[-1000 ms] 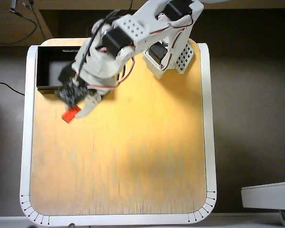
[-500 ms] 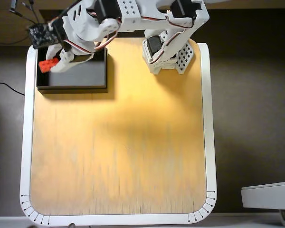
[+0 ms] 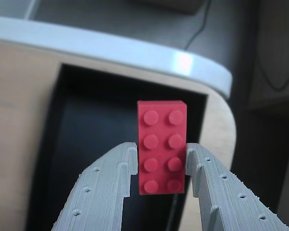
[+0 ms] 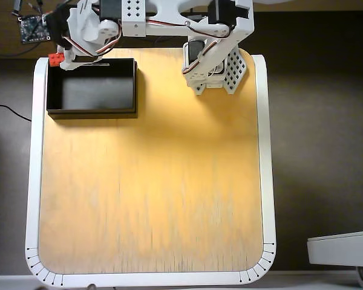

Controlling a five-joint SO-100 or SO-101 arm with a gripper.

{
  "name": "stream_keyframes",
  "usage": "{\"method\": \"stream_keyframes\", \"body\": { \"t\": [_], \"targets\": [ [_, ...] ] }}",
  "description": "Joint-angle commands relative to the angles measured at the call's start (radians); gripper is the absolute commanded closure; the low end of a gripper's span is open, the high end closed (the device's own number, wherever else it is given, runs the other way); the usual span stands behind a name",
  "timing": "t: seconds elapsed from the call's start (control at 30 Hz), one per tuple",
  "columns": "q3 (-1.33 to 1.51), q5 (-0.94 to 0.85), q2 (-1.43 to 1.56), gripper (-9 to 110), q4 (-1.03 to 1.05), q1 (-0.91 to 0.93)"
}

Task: Grasp a lego block and put it in the bin.

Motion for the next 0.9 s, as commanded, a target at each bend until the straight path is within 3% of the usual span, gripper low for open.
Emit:
{"method": "stream_keyframes", "body": {
  "t": [0.0,0.5,0.87],
  "targets": [
    [0.021,0.012,0.003,101,-0.066,0.031],
    [0.046,-0.012,0.006,101,0.155,-0.032],
    [0.046,-0.091,0.008,101,0.163,-0.123]
  ]
}}
